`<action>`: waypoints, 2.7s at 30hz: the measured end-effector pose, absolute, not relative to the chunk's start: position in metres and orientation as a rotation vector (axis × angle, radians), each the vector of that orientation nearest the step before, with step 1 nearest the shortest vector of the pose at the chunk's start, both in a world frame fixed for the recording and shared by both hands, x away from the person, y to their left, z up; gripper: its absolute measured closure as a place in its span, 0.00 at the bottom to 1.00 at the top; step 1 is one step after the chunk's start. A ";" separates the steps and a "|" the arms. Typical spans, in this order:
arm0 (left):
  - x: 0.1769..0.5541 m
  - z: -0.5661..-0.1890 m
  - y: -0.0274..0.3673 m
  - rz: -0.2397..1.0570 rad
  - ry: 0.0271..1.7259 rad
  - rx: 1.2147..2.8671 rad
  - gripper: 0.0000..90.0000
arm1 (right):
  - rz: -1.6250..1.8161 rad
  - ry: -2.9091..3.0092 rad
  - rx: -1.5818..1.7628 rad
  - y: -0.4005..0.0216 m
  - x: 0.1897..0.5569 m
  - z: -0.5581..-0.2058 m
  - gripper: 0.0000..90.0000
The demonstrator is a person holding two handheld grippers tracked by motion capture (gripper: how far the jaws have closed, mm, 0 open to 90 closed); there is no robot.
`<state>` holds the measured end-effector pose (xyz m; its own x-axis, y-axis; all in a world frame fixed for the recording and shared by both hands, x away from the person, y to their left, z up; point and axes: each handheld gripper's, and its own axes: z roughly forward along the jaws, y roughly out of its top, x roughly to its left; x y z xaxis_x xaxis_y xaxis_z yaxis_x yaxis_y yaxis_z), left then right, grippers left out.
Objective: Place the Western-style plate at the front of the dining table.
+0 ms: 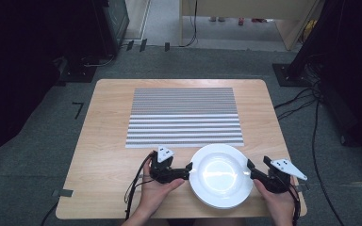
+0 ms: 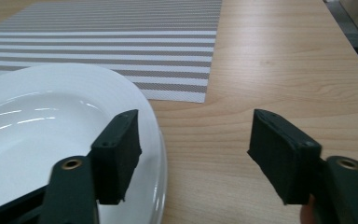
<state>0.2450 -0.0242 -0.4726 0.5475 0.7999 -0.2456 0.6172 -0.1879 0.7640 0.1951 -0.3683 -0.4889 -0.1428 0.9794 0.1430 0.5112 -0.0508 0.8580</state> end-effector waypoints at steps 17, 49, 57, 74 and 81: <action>0.232 -0.479 -0.035 0.183 1.075 1.903 0.29 | 1.292 1.736 1.631 -0.360 0.189 -0.487 0.74; 0.213 -0.490 -0.041 0.132 1.036 1.943 0.50 | 1.406 1.664 1.853 -0.375 0.189 -0.493 0.90; 0.213 -0.490 -0.040 0.126 1.044 1.937 0.51 | 1.440 1.656 1.909 -0.380 0.190 -0.494 0.93; 0.212 -0.491 -0.040 0.129 1.047 1.935 0.51 | 1.560 1.584 1.973 -0.386 0.190 -0.496 0.95; 0.211 -0.491 -0.041 0.129 1.053 1.933 0.51 | 1.570 1.586 1.988 -0.387 0.189 -0.497 0.94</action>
